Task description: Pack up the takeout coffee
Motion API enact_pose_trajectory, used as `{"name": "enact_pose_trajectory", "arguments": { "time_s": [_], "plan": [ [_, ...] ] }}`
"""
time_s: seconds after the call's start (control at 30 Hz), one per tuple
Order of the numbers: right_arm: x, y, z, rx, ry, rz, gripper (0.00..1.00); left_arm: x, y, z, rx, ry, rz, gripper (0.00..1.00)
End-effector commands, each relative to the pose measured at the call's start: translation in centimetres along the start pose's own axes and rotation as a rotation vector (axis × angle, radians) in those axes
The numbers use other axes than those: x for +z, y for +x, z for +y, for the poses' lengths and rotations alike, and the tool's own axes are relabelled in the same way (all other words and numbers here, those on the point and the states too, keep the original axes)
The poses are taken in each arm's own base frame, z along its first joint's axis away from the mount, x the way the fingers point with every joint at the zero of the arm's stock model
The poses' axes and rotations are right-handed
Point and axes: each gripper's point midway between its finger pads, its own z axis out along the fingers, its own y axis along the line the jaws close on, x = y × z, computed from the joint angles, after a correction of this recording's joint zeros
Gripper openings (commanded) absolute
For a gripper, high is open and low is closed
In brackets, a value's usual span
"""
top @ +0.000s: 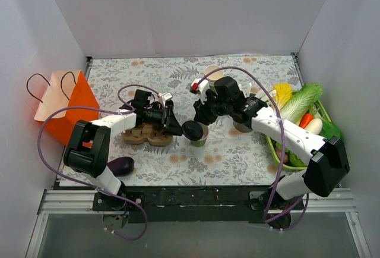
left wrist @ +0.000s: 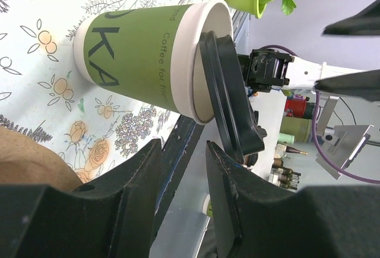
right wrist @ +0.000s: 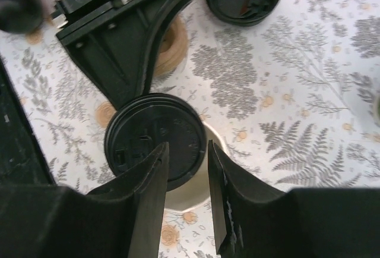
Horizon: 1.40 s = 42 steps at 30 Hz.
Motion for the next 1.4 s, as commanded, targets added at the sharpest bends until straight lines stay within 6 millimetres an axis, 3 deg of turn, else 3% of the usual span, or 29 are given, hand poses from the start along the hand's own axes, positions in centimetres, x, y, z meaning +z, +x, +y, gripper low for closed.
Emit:
{"name": "enact_pose_trajectory", "arguments": {
  "time_s": [0.0,0.27,0.37,0.83,1.37],
  "plan": [
    [-2.0,-1.7,-3.0,-0.044,0.150,-0.013,0.41,0.1,-0.4,0.4,0.011,-0.017,-0.008,0.35],
    [-2.8,2.1,-6.8,0.002,0.323,0.077,0.40,0.3,-0.6,0.8,-0.004,-0.022,0.004,0.35],
    [-2.6,3.5,-7.2,0.002,0.337,0.110,0.39,0.3,-0.5,0.9,-0.006,-0.023,0.005,0.35],
    [-0.9,8.5,-5.8,0.063,0.261,0.218,0.37,0.6,-1.2,1.2,-0.043,-0.044,-0.003,0.36],
    [0.0,9.5,-4.6,0.116,0.204,0.224,0.37,1.3,-1.8,1.2,-0.062,-0.062,0.003,0.36]
  ]
}}
